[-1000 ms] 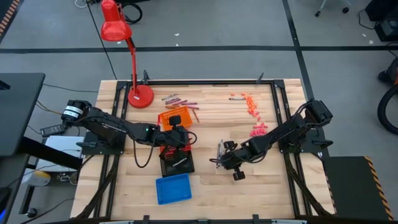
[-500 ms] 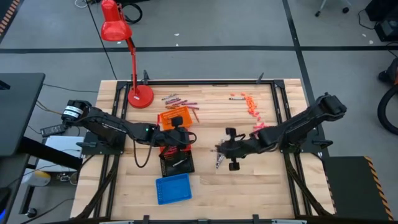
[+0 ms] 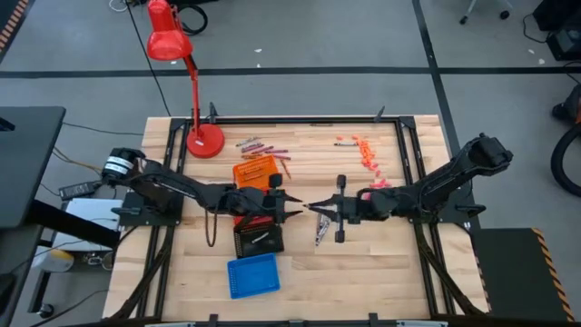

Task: Sort crayons
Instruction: Put the black crayon into the black basket

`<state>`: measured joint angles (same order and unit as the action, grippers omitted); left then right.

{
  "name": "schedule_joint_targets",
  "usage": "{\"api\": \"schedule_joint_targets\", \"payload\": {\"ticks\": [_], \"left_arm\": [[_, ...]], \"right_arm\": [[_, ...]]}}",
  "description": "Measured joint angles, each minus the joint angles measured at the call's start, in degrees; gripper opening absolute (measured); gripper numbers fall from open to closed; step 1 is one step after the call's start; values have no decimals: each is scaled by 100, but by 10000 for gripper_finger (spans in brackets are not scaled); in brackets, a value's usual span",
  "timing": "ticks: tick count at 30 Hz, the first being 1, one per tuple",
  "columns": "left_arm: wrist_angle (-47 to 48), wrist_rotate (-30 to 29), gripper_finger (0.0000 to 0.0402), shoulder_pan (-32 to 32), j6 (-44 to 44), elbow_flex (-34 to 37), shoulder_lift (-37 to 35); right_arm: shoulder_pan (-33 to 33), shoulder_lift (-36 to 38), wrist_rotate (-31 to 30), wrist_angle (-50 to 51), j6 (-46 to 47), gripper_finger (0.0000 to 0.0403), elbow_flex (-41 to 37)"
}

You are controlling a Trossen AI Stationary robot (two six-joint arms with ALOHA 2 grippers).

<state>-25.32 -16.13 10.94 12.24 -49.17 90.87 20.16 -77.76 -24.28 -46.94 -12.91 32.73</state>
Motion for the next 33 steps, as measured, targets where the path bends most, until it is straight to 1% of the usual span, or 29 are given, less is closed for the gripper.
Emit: {"api": "schedule_joint_targets", "payload": {"ticks": [3,6,11,13,18,30,33], "left_arm": [[-583,-6,141,-2,100,0,221],[-1035,0,141,-23,106,-10,383],[-1576,-1,141,-57,66,-11,488],[-1857,109,141,-61,54,-15,534],[-2086,544,141,-66,43,-10,649],[-2415,566,141,-94,38,-11,673],[-2494,727,141,-114,13,-11,673]], "right_arm": [[-5,-63,197,-645,-244,28,-140],[-7,-170,325,-991,-440,28,-212],[0,-280,443,-1242,-532,28,-210],[0,-283,445,-1250,-541,28,-210],[19,-279,381,-1367,-715,28,-210],[28,-278,361,-1384,-751,28,-210],[27,-278,338,-1343,-752,28,-210]]}}
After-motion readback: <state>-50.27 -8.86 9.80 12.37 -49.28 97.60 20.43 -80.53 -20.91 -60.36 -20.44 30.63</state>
